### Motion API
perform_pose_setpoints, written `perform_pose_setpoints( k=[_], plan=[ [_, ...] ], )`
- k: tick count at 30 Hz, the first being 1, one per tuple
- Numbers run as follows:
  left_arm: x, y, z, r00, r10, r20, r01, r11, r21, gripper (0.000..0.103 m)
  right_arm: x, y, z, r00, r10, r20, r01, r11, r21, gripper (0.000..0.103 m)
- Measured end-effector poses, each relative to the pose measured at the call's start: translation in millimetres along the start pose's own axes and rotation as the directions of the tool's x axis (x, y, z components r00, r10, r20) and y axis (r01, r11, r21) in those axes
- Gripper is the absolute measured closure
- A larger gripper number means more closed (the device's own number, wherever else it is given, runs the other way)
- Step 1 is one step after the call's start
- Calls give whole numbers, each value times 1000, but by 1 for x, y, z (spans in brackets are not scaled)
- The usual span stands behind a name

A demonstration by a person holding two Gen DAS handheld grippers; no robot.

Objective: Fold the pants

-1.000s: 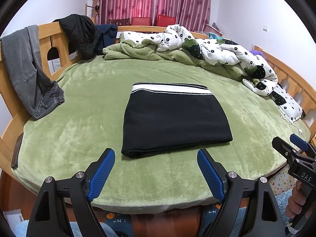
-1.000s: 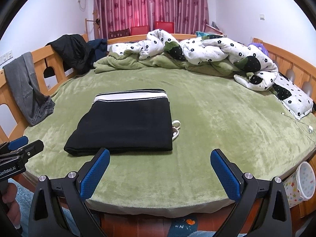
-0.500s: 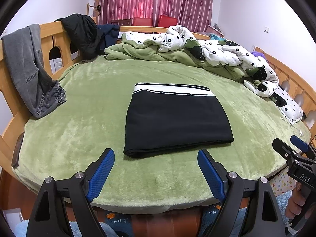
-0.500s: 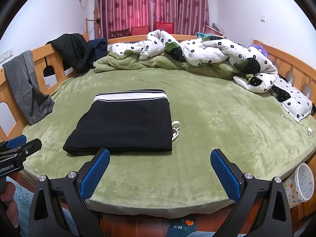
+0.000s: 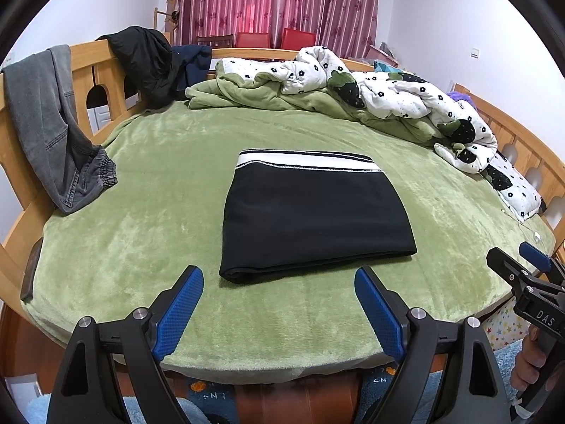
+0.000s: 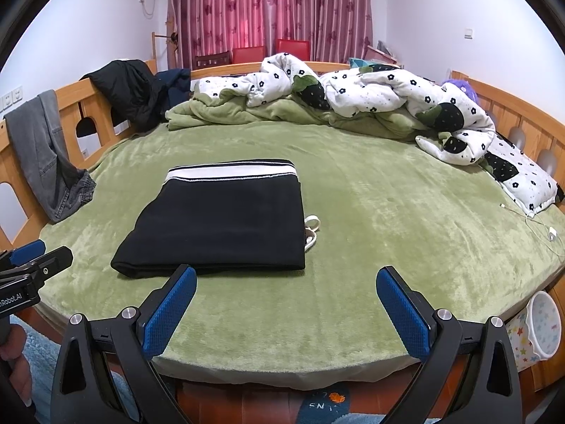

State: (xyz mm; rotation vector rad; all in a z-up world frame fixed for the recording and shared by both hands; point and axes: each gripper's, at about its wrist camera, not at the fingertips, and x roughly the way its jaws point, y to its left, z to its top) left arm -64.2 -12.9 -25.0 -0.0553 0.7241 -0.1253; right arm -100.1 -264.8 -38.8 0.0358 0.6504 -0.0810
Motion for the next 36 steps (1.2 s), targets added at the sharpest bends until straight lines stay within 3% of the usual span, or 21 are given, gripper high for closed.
perform_pose_setpoints(
  k=[36],
  plan=[
    [-4,3,8,1000,10,19,-10,1000,14,12,1,-4,0,1000,4,3,-4,1000,2,3]
  ],
)
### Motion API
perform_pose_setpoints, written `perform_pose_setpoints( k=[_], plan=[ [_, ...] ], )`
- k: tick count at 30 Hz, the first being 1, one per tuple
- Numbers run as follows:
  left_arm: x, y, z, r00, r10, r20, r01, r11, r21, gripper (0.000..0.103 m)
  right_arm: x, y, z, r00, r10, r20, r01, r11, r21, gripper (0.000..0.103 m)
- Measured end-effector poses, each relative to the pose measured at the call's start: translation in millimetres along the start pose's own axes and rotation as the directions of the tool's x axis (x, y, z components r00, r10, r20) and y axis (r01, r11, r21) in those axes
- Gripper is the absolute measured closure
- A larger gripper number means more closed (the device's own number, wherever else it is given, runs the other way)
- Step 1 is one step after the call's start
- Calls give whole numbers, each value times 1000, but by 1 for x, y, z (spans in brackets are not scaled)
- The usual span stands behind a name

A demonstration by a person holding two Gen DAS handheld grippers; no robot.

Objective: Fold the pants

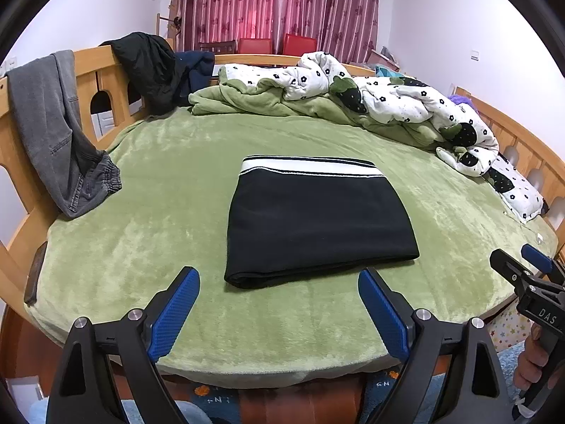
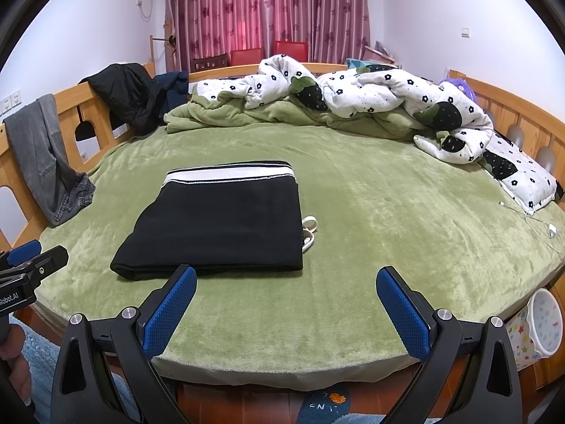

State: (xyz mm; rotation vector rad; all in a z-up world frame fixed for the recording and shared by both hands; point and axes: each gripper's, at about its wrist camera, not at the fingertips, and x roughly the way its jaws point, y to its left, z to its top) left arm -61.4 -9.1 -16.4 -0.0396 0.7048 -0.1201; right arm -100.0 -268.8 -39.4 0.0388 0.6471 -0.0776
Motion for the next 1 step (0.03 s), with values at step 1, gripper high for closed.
perform_pose_setpoints(
  k=[1],
  plan=[
    [-3,-1,0,1000,-10,15,10,1000,16,12,0,0,0,1000,2,2,-2,1000,0,3]
  ],
)
